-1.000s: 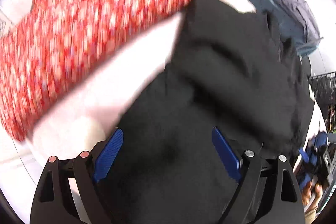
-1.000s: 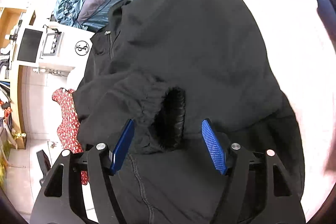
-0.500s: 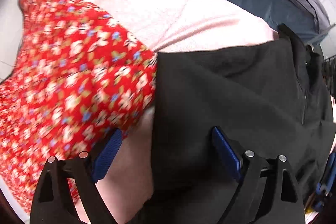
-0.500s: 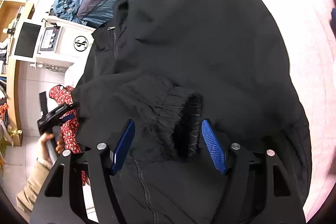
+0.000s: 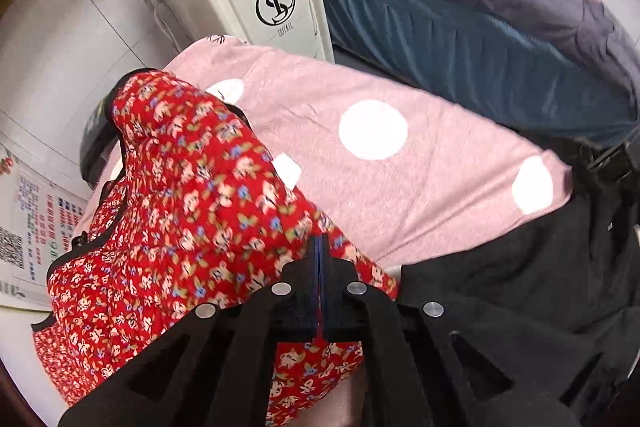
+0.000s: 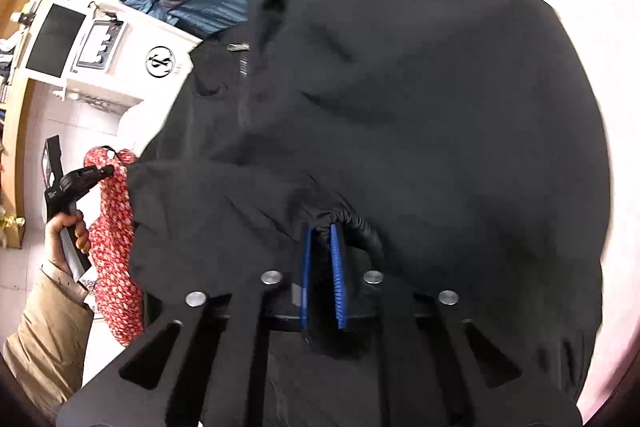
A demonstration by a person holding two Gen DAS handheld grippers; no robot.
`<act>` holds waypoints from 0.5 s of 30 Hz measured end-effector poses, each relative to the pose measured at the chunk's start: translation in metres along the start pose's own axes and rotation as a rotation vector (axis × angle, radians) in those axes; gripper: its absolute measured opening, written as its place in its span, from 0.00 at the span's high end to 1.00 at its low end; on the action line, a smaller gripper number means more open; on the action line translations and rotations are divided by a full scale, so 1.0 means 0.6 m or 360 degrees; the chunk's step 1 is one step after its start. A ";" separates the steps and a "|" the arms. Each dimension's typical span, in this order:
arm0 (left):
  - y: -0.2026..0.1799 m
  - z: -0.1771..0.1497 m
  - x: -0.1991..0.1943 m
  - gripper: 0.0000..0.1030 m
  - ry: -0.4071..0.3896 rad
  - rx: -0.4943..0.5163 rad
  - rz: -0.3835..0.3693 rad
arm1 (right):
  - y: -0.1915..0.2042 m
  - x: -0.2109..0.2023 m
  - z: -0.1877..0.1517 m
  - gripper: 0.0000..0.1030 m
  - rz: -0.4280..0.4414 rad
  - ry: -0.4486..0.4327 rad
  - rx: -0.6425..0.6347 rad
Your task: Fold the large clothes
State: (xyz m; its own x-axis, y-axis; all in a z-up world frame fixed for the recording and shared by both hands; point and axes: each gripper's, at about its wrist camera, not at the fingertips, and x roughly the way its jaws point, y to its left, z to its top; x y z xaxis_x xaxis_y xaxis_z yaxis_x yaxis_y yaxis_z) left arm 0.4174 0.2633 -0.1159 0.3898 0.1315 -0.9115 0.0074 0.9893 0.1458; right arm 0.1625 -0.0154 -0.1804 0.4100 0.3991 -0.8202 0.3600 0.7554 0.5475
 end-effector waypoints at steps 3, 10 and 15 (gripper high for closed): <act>0.008 -0.007 -0.023 0.87 -0.0007 -0.0007 -0.0193 | 0.025 -0.002 0.031 0.92 -0.0087 -0.0082 -0.0074; -0.050 -0.064 0.001 0.06 0.0088 0.0107 -0.0214 | 0.061 -0.088 0.053 0.93 -0.0046 -0.0340 -0.0161; -0.106 -0.092 0.052 0.13 0.0112 0.0362 0.0061 | 0.026 -0.062 0.050 0.92 -0.0143 -0.0217 -0.0148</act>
State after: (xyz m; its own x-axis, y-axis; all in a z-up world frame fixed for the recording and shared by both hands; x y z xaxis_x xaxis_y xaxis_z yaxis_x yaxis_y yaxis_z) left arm 0.3783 0.2080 -0.1748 0.3287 0.1806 -0.9270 0.2041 0.9448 0.2564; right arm 0.1778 -0.0340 -0.1363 0.4917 0.2582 -0.8316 0.3241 0.8322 0.4499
